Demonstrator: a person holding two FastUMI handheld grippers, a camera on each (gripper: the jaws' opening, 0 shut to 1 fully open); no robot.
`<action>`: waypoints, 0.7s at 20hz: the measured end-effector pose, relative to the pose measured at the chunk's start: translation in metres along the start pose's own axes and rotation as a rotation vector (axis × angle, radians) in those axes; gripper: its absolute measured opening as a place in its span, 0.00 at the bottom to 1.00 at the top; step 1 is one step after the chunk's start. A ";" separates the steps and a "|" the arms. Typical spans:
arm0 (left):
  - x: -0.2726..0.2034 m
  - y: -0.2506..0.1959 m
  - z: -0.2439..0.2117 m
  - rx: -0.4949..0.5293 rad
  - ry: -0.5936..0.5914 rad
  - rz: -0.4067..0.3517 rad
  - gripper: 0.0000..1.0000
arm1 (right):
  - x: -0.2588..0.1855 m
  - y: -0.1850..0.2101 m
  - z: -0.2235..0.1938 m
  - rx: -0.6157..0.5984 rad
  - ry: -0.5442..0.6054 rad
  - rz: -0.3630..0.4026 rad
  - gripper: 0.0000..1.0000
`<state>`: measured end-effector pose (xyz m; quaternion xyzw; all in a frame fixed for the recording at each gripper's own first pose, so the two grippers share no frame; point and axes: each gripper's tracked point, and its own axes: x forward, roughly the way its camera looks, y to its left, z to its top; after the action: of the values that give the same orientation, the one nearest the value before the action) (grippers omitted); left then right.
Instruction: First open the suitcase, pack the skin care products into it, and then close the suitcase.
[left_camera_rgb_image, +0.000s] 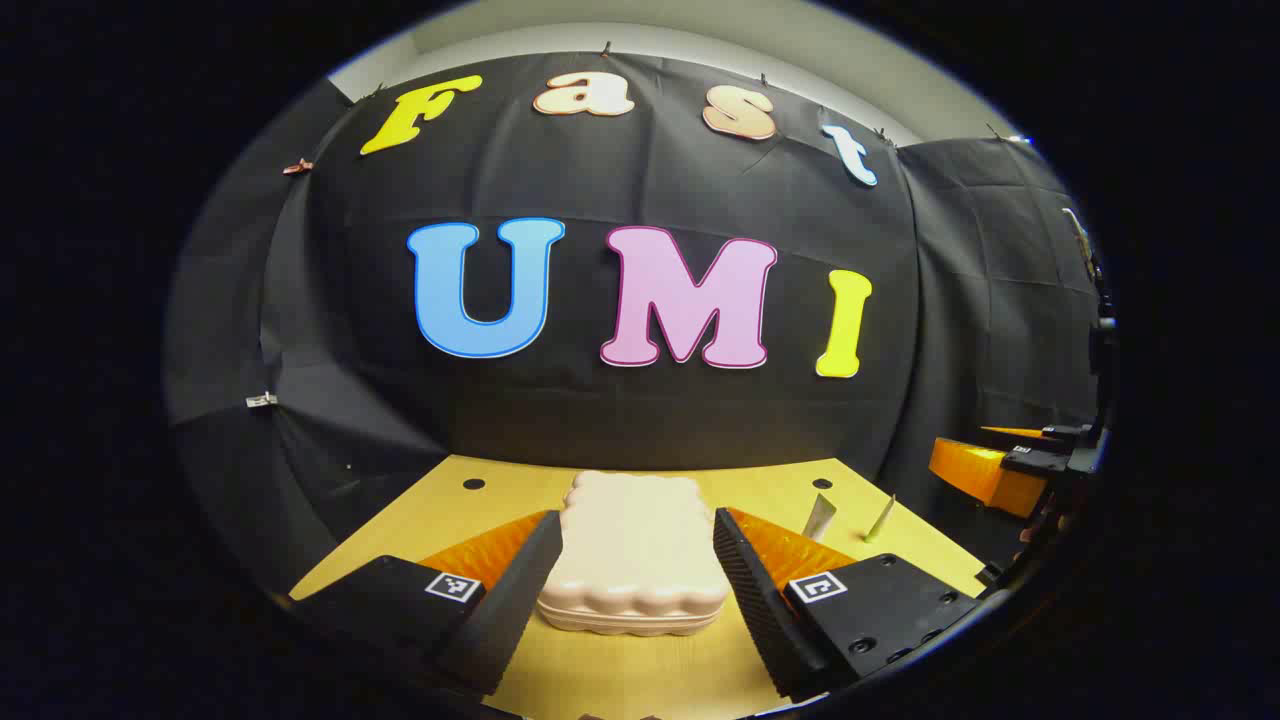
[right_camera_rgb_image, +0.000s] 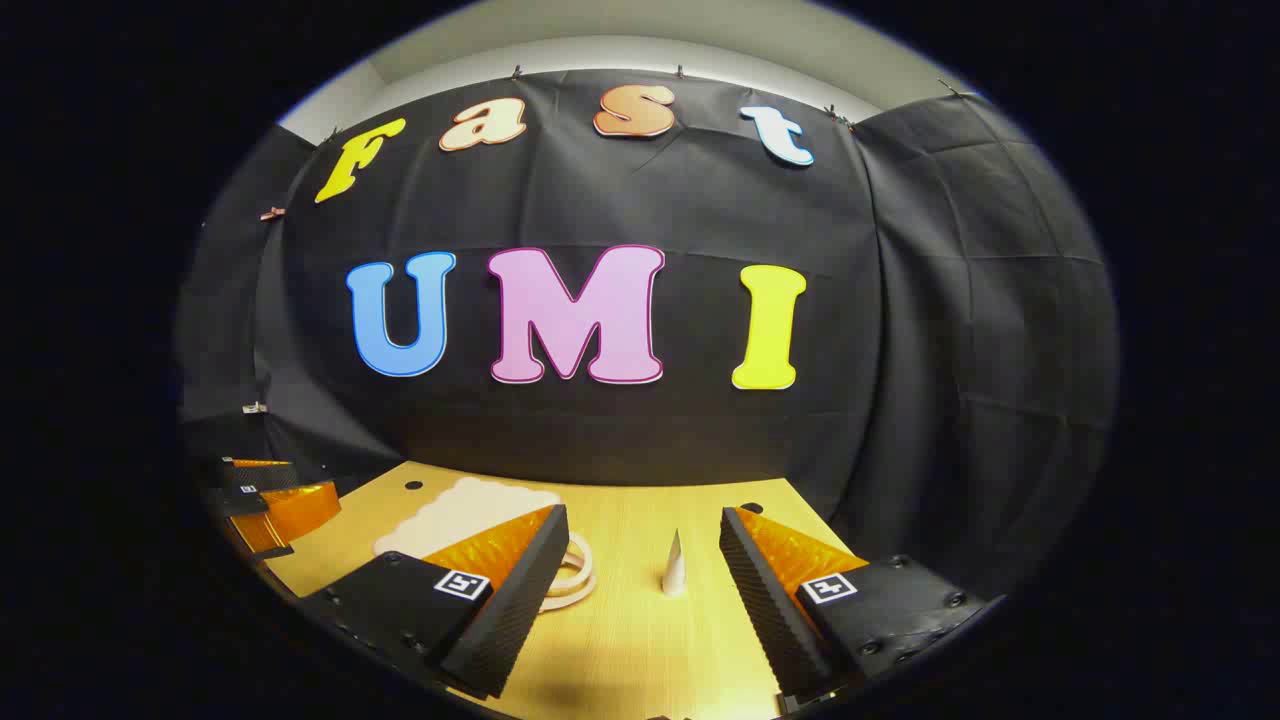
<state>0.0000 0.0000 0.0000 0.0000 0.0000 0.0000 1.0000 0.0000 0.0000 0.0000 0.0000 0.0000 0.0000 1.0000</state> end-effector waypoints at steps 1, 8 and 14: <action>0.003 -0.004 0.000 0.001 0.001 0.001 0.96 | 0.004 -0.002 -0.001 0.010 0.007 0.005 0.96; 0.016 -0.020 -0.006 0.009 0.024 -0.002 0.96 | 0.012 -0.019 -0.014 0.017 0.040 0.010 0.96; 0.022 -0.031 -0.009 0.021 0.039 -0.016 0.96 | 0.008 -0.032 -0.022 0.024 0.060 0.000 0.96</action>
<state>0.0222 -0.0310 -0.0088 0.0104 0.0197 -0.0081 0.9997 0.0085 -0.0319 -0.0216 0.0122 0.0298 -0.0001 0.9995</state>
